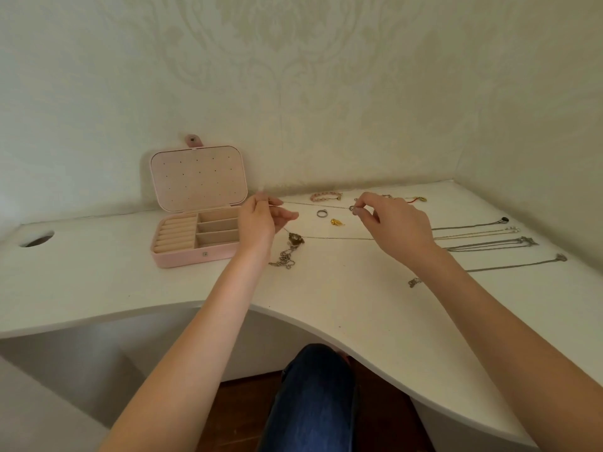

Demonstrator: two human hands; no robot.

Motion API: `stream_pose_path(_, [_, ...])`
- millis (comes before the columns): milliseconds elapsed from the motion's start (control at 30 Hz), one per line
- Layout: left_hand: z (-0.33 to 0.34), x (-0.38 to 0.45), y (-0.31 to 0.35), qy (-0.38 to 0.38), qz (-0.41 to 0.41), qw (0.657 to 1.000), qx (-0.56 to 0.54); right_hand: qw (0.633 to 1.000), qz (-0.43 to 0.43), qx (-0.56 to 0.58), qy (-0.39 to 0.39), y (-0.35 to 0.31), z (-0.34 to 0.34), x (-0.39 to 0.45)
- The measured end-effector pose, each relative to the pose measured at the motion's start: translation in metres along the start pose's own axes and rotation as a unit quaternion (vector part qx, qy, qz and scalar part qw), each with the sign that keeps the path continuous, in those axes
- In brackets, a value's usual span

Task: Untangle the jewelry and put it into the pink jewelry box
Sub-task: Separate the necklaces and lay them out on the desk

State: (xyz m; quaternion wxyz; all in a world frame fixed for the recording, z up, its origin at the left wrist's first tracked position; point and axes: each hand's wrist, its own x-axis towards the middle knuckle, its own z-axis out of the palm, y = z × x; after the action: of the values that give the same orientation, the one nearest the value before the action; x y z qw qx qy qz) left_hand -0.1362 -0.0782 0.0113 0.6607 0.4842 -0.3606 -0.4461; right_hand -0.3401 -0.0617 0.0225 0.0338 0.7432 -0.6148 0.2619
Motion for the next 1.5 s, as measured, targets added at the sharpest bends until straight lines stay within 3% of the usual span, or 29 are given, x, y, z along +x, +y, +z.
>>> stream_pose_path(67, [0.000, -0.003, 0.005, 0.014, -0.015, 1.000, -0.005, 1.000, 0.015, 0.021, 0.010, 0.003, 0.000, 0.000])
stream_pose_path(167, [-0.006, -0.001, 0.004, 0.018, 0.056, 0.989, 0.134, 0.997, 0.037, 0.059, 0.043, 0.006, -0.003, 0.001])
stream_pose_path(267, [-0.012, -0.002, 0.004, -0.002, 0.132, 0.953, 0.274, 0.993, 0.050, 0.071, 0.084, 0.008, -0.009, 0.003])
stream_pose_path(400, [-0.012, -0.009, 0.008, -0.024, 0.123, 0.895, 0.428, 0.988, 0.075, 0.027, 0.131, 0.014, -0.017, 0.006])
stream_pose_path(500, [-0.014, -0.007, 0.009, -0.004, 0.135, 0.887, 0.441, 0.981, 0.103, -0.006, 0.166, 0.023, -0.025, 0.007])
stream_pose_path(567, [-0.016, -0.003, 0.008, -0.024, 0.141, 0.896, 0.420, 0.982, 0.108, 0.038, 0.153, 0.027, -0.027, 0.006])
stream_pose_path(667, [-0.014, -0.003, 0.006, -0.073, 0.163, 0.873, 0.455, 0.963, 0.089, 0.239, 0.087, 0.022, -0.028, 0.004])
stream_pose_path(800, [-0.009, -0.010, 0.003, -0.098, 0.194, 0.776, 0.592, 0.936, 0.046, 0.348, 0.037, 0.007, -0.037, 0.009])
stream_pose_path(900, [-0.005, -0.013, 0.003, -0.224, 0.160, 0.732, 0.623, 0.928, 0.013, 0.373, 0.000, -0.006, -0.045, 0.016])
stream_pose_path(933, [-0.003, -0.015, 0.005, -0.256, 0.147, 0.736, 0.609, 0.923, 0.004, 0.385, -0.014, -0.010, -0.047, 0.017])
stream_pose_path(1033, [0.005, -0.025, 0.007, -0.322, 0.091, 0.835, 0.436, 0.898, -0.020, 0.436, -0.054, -0.026, -0.048, 0.019])
stream_pose_path(1067, [0.009, -0.030, 0.006, -0.344, 0.082, 0.853, 0.384, 0.890, -0.028, 0.450, -0.068, -0.031, -0.049, 0.019])
stream_pose_path(1167, [0.025, -0.044, -0.001, -0.392, 0.088, 0.853, 0.334, 0.874, -0.042, 0.476, -0.086, -0.044, -0.052, 0.020])
stream_pose_path(1367, [0.013, -0.037, -0.014, -0.261, 0.043, 0.937, 0.227, 0.901, 0.012, 0.433, 0.023, -0.021, -0.056, 0.022])
stream_pose_path(1500, [-0.009, -0.020, -0.016, -0.156, 0.107, 0.941, 0.282, 0.915, 0.038, 0.395, 0.070, 0.002, -0.061, 0.022])
